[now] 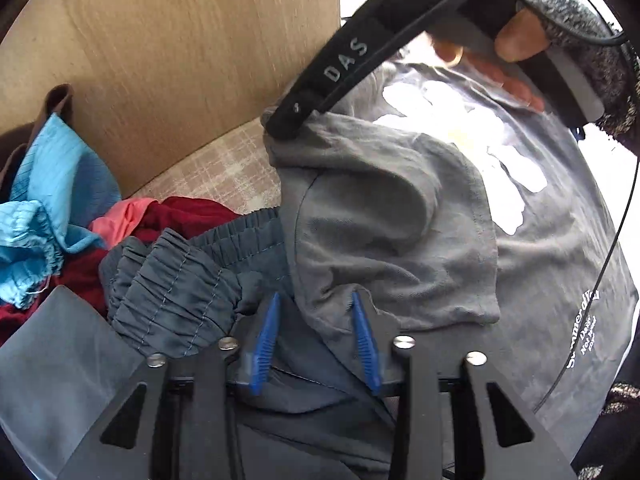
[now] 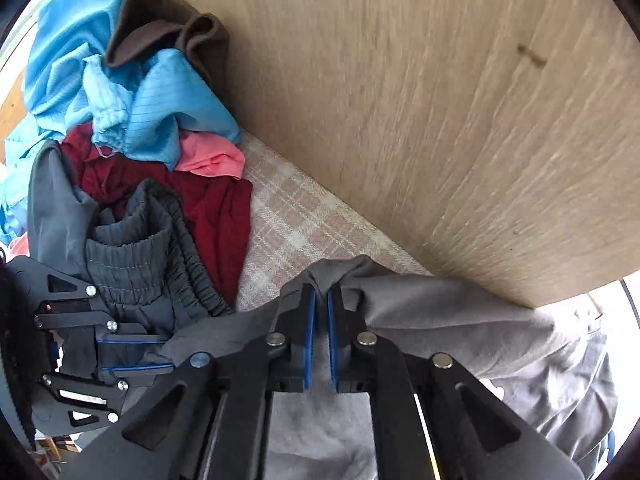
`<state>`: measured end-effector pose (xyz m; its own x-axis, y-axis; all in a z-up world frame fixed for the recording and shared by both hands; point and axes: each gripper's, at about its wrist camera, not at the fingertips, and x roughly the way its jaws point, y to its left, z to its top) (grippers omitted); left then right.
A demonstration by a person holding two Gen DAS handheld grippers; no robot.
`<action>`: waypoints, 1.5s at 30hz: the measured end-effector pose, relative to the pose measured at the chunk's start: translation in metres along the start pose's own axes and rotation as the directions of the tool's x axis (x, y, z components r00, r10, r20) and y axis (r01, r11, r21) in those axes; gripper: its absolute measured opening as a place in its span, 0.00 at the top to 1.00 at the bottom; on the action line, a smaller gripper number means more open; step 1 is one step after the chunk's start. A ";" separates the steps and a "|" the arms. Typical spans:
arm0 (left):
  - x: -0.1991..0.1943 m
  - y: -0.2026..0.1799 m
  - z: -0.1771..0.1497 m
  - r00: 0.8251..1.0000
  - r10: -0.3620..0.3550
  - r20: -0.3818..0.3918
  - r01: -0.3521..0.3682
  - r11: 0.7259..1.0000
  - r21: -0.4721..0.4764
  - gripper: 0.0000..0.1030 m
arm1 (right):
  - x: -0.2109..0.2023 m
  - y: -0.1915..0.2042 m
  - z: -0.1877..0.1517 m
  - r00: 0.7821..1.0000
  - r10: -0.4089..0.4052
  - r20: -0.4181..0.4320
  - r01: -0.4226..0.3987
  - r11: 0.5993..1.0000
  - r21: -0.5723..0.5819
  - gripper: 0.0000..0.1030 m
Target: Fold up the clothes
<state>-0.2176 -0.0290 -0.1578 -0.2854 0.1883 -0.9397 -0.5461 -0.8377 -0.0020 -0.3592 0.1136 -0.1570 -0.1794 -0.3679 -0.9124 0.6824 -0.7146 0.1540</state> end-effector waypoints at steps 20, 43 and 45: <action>-0.054 0.028 -0.060 0.987 0.080 0.139 -0.042 0.966 -0.254 0.97 | -0.061 -0.008 0.008 0.973 0.074 0.219 -0.087 0.995 0.051 0.63; -0.016 0.051 -0.003 0.992 -0.003 0.125 0.037 0.961 -0.274 0.98 | -0.022 -0.051 -0.059 0.983 -0.184 0.021 0.182 0.980 0.080 0.93; -0.021 0.055 -0.008 0.989 -0.011 0.147 0.056 0.951 -0.304 0.95 | -0.041 -0.046 -0.053 0.984 -0.161 0.080 0.153 0.983 0.098 0.87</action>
<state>-0.2359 -0.0831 -0.1409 -0.3921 0.2707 -0.8792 -0.2955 -0.9421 -0.1583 -0.3459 0.1931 -0.1462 -0.3428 -0.2942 -0.8922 0.5739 -0.8175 0.0491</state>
